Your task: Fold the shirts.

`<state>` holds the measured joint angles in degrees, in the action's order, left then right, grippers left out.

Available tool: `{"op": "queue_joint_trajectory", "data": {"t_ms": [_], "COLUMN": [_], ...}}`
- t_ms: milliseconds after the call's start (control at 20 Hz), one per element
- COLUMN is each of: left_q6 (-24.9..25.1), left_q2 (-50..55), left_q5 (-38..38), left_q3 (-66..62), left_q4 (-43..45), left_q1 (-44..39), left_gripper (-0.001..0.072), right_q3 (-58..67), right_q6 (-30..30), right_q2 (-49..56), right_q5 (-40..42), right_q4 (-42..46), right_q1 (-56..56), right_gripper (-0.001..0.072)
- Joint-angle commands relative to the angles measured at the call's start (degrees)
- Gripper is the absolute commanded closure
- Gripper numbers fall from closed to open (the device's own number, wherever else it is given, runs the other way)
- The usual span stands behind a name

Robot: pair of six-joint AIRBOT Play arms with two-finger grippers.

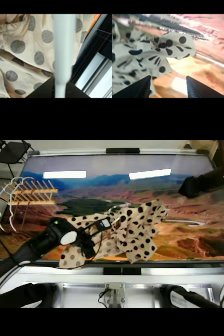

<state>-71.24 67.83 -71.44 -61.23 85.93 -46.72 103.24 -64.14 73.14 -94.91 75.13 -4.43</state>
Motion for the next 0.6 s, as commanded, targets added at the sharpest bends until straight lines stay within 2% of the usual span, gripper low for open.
{"op": "queue_joint_trajectory", "data": {"t_ms": [0, 50, 150, 550], "left_q6": [1.60, 2.14, 4.61, 9.09], "left_q2": [0.50, 0.81, 1.57, 2.32], "left_q5": [0.24, 0.02, -0.15, -0.13], "left_q3": [-0.02, -0.02, -0.02, -0.02], "left_q4": [0.02, 0.07, 0.02, -0.83], "left_q1": [0.24, 0.33, 0.63, 3.13], "left_gripper": [0.0664, 0.0664, 0.0664, 0.0665], "right_q3": [0.31, 0.31, 0.31, 0.31], "right_q6": [44.70, 51.39, 55.30, 56.54], "right_q2": [6.40, 7.72, 10.34, 16.79], "right_q5": [-7.39, -8.96, -8.81, -8.31], "right_q4": [-11.37, -11.76, -11.67, -14.32], "right_q1": [-1.88, -0.33, 2.32, 5.03], "right_gripper": [0.0163, 0.0163, 0.0163, 0.0163]}}
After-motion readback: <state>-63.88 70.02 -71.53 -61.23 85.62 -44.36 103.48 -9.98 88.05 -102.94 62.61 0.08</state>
